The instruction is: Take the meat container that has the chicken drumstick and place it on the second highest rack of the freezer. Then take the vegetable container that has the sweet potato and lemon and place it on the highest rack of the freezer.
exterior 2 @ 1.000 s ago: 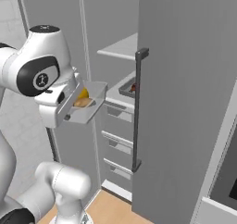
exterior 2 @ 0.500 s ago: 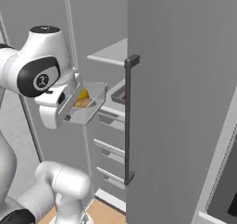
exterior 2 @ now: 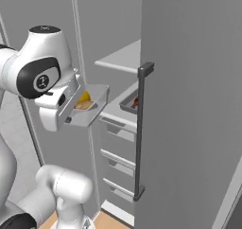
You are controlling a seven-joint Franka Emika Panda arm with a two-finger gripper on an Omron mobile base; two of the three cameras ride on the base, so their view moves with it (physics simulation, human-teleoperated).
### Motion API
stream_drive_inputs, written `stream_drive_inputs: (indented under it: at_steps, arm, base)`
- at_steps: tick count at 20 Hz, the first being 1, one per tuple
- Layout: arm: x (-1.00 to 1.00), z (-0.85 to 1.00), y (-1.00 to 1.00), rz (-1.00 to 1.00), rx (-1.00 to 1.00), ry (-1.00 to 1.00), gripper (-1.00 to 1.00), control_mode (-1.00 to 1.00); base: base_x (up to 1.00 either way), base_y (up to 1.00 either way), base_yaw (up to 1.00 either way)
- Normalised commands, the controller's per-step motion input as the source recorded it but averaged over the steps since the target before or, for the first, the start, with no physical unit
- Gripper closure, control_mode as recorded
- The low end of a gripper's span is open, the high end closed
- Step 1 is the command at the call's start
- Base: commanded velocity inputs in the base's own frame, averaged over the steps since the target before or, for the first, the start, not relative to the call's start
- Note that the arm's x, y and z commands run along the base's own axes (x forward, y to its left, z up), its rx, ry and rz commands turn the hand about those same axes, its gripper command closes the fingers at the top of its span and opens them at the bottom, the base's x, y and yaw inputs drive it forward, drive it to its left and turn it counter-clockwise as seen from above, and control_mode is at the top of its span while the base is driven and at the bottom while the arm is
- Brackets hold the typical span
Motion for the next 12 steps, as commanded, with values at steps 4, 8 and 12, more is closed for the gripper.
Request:
stream_drive_inputs:
  at_steps: [4, 8, 12]
  arm:
    - [0.00, 0.00, 0.00, 0.00, 0.00, 0.00, 1.00, 1.00]
    - [0.00, 0.00, 0.00, 0.00, 0.00, 0.00, 1.00, 1.00]
    - [0.00, 0.00, 0.00, 0.00, 0.00, 0.00, 1.00, 1.00]
  base:
    - [0.66, 0.00, 0.00]
    - [0.67, 0.00, 0.00]
    - [0.63, 0.00, 0.00]
